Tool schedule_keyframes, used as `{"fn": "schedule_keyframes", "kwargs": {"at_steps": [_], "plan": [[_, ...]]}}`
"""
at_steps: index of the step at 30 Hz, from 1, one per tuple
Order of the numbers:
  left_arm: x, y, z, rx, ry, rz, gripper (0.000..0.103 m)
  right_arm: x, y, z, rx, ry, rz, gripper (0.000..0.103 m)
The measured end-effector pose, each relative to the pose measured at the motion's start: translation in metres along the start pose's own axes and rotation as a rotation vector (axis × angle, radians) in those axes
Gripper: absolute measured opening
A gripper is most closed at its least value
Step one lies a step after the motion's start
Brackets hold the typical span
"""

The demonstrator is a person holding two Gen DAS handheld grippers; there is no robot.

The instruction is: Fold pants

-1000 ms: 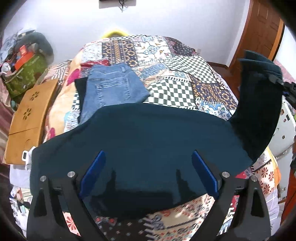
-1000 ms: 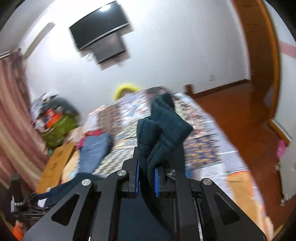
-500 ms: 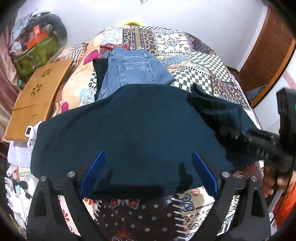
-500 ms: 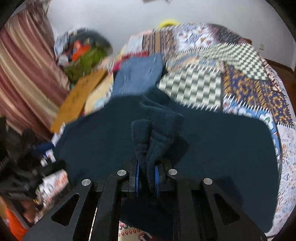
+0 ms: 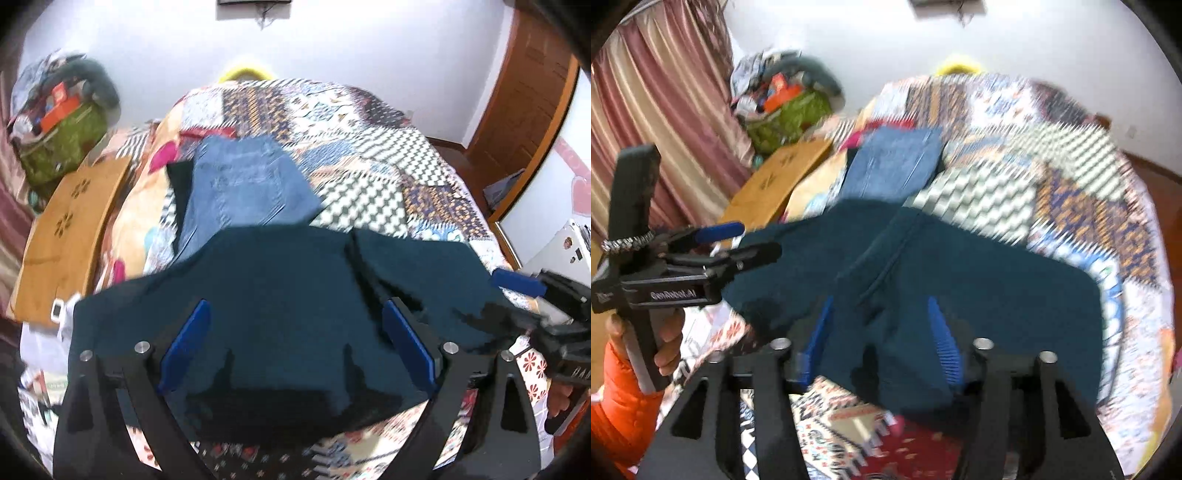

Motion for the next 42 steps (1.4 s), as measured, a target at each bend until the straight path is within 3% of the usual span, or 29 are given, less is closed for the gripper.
{"fn": "schedule_keyframes", "kwargs": {"at_steps": [5,9,16,21,28,35,42], "plan": [[-0.024,0.015,0.041,0.034,0.062,0.000,0.098,-0.007,-0.020,0.042,0.121,0.042,0.040,0.054],[-0.033,0.040,0.071,0.084,0.118,-0.042,0.100,-0.002,-0.020,0.073,0.159,0.100,0.017,0.054],[-0.025,0.117,0.089,-0.013,0.179,-0.185,0.100,0.028,0.021,0.111,0.153,0.175,-0.125,0.054],[-0.005,0.144,0.079,-0.069,0.214,-0.255,0.100,0.058,0.055,0.116,0.098,0.212,-0.232,0.054],[0.005,0.136,0.067,-0.046,0.221,-0.270,0.101,0.076,0.043,0.102,0.119,0.128,-0.231,0.055],[0.023,0.110,0.057,-0.049,0.235,-0.234,0.101,0.095,0.022,0.090,0.126,0.139,-0.227,0.055],[0.039,0.079,0.049,-0.056,0.257,-0.170,0.101,0.097,0.005,0.077,0.188,0.116,-0.243,0.063]]}}
Point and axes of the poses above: each gripper's, at about its wrist camera, not at the fingertips, and y roughly the way its jaws point, z to its right, x to its underside, the point moved 3 cm from there along y, roughly the way its jaws point, and after that the axes turned 14 degrees about -y, right-handed, at the moved point
